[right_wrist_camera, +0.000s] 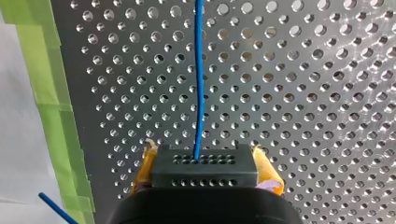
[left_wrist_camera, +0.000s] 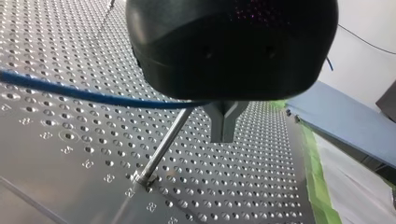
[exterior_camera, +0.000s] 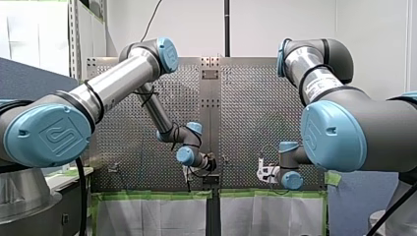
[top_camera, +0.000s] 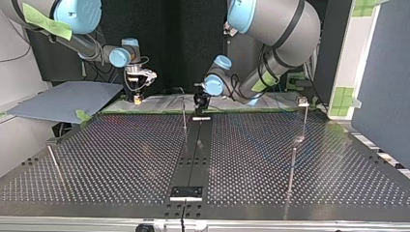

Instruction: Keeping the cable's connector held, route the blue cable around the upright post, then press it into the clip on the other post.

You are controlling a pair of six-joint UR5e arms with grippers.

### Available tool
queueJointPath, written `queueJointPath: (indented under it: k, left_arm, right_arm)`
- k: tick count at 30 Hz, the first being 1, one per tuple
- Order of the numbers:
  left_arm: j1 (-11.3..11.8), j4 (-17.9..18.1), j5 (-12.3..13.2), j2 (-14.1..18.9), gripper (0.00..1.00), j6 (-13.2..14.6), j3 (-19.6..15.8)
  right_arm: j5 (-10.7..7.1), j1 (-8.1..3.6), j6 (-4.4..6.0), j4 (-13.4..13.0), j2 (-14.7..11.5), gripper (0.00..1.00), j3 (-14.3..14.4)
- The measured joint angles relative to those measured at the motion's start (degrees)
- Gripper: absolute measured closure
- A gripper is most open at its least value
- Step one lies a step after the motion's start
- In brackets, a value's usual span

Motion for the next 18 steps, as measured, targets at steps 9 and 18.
queueJointPath:
  k: [9, 18]
  left_arm:
    - [1.09, 1.26, 2.4, -0.06, 0.99, -1.66, 1.13]
    - [1.67, 1.01, 3.56, -0.05, 0.99, -3.71, 3.66]
  right_arm:
    - [-0.01, -0.25, 0.26, 0.96, 0.0, 1.0, -1.79]
    - [-0.04, -0.64, 0.2, 2.6, 0.0, 1.0, -3.85]
